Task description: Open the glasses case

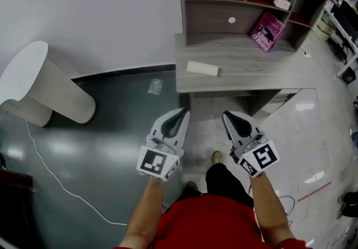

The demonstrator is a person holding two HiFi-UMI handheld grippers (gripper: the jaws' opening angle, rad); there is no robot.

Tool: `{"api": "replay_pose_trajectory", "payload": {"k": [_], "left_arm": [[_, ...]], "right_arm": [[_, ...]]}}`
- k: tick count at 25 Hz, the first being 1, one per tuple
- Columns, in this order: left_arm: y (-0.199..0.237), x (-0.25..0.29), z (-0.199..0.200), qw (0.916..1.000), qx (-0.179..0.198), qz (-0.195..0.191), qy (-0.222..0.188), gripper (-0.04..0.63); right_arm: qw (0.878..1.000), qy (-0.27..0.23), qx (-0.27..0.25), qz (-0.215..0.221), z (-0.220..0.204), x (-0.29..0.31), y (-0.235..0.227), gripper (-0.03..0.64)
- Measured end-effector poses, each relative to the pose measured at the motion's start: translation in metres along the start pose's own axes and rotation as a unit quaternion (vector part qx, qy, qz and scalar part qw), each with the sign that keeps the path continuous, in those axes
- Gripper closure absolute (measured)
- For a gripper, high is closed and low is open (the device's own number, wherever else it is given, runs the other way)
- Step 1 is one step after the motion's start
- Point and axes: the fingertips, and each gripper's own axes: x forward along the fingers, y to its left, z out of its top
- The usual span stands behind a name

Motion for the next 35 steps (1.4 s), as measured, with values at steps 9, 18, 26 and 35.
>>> {"api": "replay_pose_trajectory", "payload": {"k": [9, 18, 26, 35], "left_arm": [[0.044, 0.064, -0.045, 0.9989, 0.022, 0.010, 0.040, 0.586], [0.110, 0.156, -0.121, 0.9932, 0.024, 0.045, 0.104, 0.586], [0.148, 0.217, -0.183, 0.9827, 0.021, 0.083, 0.164, 0.586], [0.173, 0.237, -0.250, 0.9634, 0.015, 0.089, 0.252, 0.586]], "right_arm": [[1.000, 0.014, -0.012, 0.015, -0.031, 0.059, -0.068, 0.614], [0.996, 0.063, -0.024, 0.059, -0.084, 0.142, -0.156, 0.612], [0.985, 0.122, -0.035, 0.114, -0.131, 0.185, -0.217, 0.612], [0.975, 0.168, -0.052, 0.138, -0.180, 0.211, -0.244, 0.612]]}}
